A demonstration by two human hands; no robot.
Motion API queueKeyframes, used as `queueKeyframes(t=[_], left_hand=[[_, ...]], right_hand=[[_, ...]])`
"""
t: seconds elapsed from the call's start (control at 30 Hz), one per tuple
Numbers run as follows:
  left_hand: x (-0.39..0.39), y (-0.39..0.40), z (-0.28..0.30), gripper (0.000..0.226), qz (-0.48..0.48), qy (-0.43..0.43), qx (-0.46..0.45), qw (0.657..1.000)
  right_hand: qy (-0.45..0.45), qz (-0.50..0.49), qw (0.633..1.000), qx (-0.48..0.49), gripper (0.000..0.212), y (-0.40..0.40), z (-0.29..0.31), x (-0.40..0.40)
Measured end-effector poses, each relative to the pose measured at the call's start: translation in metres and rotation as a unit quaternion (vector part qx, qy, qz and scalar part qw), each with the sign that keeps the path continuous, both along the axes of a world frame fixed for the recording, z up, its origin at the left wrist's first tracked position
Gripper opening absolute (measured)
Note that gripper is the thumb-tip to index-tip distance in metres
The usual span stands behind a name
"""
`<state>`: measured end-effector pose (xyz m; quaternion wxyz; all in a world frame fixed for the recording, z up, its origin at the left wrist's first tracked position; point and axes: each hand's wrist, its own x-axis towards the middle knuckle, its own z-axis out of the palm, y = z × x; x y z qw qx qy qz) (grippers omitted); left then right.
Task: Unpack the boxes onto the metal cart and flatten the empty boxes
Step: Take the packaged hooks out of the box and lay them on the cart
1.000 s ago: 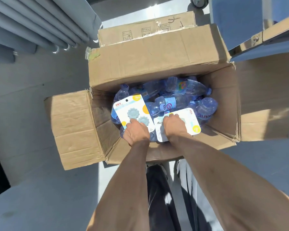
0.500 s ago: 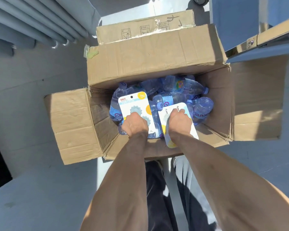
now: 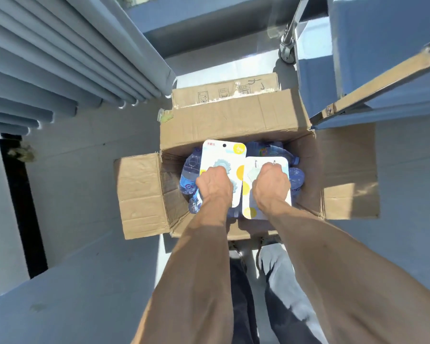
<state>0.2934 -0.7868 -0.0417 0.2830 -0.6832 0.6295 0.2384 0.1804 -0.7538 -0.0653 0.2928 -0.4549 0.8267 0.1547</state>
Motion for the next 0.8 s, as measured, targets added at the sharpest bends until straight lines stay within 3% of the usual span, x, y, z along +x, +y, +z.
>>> queueKeyframes(t=[0.13,0.5,0.7,0.8], left_hand=[[-0.012,-0.003,0.099,0.023,0.000,0.001,-0.007,1.000],[-0.092,0.004,0.404,0.028,-0.060,0.057,-0.099,0.992],[-0.183,0.006,0.502,0.031,-0.121,0.085,-0.151,0.977],[-0.254,0.006,0.531,0.031,-0.161,0.110,-0.170,0.966]], right_hand=[[-0.011,-0.011,1.000,-0.009,0.028,-0.001,0.086,-0.021],[-0.002,-0.105,0.988,-0.117,0.024,0.025,0.411,-0.097],[-0.004,-0.192,0.958,-0.214,0.013,0.052,0.498,-0.202],[0.046,-0.200,0.950,-0.234,0.023,0.068,0.529,-0.272]])
